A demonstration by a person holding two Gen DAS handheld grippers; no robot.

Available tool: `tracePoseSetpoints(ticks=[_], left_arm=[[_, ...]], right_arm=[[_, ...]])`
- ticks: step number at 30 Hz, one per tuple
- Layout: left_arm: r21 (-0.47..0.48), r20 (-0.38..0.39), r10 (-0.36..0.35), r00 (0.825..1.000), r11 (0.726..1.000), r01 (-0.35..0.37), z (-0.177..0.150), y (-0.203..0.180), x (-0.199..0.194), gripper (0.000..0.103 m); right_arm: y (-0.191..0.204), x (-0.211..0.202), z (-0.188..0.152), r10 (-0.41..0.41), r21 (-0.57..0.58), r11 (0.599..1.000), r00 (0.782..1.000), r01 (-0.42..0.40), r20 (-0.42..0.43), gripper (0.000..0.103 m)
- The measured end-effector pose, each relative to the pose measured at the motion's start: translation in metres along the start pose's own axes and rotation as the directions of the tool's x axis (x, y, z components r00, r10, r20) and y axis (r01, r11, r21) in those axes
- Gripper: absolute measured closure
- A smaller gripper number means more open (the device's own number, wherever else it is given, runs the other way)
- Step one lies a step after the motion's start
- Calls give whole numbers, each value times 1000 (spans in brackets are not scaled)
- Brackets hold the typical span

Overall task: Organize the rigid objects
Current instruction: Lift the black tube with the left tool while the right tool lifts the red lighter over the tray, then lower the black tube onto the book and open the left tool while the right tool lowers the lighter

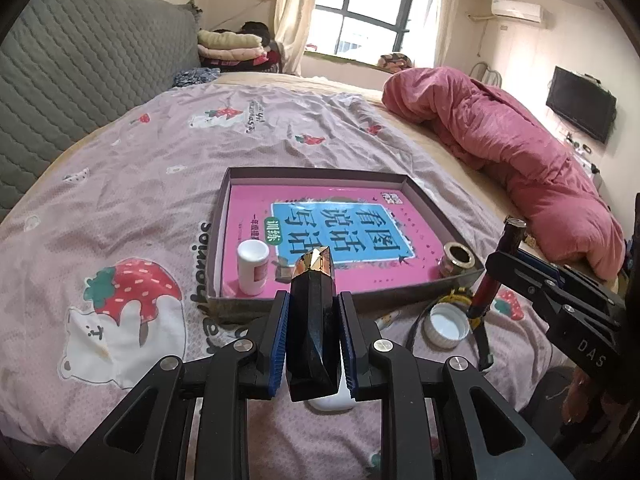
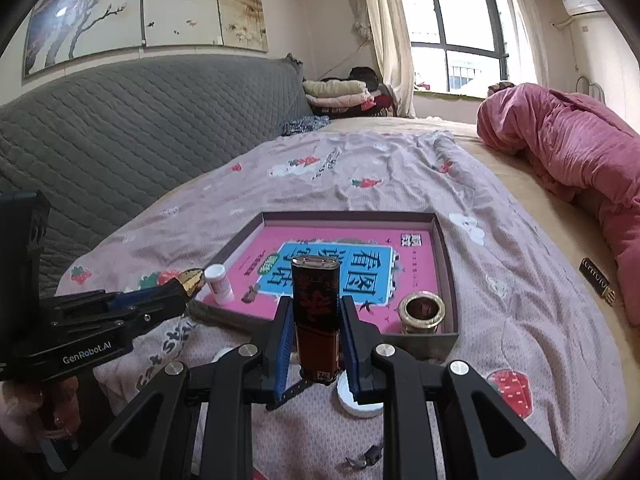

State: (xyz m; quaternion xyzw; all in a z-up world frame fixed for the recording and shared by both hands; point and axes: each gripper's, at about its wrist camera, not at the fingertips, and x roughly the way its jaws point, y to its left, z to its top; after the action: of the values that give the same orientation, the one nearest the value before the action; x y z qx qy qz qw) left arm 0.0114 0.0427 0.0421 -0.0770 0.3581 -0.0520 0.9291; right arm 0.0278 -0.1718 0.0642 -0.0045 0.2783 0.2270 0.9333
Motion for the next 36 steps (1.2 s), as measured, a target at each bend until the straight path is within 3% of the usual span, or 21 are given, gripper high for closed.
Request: tracePoseSetpoints(ticks=[21,36], left_arm=[[-54,35,23,999,998,-21,29,-1,30,79],[-71,1,33,999,997,-33,36,7,71,79]], right_arm=[[-12,13,14,-43,47,998,998,41,54,80],[-27,46,18,-69,80,995,997,67,28,80]])
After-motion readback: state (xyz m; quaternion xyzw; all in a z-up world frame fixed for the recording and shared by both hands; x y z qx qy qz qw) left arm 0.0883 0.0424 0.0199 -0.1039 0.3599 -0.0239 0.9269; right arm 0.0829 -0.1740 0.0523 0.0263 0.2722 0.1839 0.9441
